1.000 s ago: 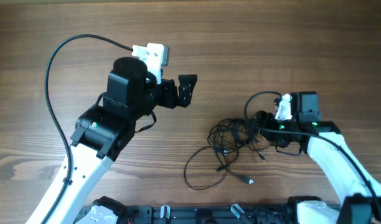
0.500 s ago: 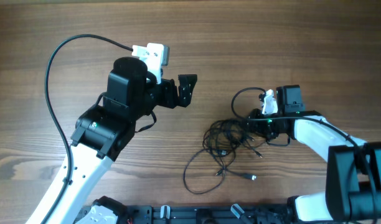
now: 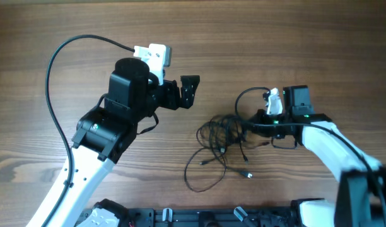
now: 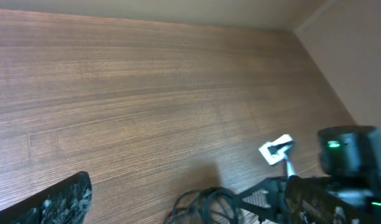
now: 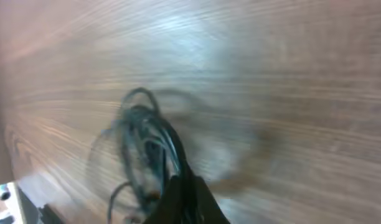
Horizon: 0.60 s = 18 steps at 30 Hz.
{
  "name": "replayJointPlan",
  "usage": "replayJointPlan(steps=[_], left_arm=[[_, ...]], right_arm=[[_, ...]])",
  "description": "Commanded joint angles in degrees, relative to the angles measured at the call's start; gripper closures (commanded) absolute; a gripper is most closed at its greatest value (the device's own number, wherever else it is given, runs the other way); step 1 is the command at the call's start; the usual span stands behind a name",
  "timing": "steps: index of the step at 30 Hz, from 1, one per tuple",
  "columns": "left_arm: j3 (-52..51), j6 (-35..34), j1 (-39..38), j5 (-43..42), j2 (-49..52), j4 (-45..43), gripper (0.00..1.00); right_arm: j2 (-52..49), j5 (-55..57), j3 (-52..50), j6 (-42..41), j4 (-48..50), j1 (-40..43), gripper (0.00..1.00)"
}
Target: Untangle cables
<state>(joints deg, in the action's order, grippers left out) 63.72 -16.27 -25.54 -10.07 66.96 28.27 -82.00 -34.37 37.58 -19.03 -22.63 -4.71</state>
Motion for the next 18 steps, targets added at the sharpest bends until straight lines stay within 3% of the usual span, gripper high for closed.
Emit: replayJointPlan(steps=[1,10,18], left_arm=[[0.3,-0.5,0.3,0.7,0.2,-0.1,0.0],[0.3,-0.5,0.3,0.7,0.2,-0.1,0.0],[0.3,-0.5,0.3,0.7,0.2,-0.1,0.0]], right_arm=[[16.0,-1.3,5.3,3.9,-0.6,-0.3,0.96],[42.4,-1.3,5.5,5.7,1.6,-0.3,0.95],[46.9,-3.9,5.5,4.9,1.6,-0.3,0.95]])
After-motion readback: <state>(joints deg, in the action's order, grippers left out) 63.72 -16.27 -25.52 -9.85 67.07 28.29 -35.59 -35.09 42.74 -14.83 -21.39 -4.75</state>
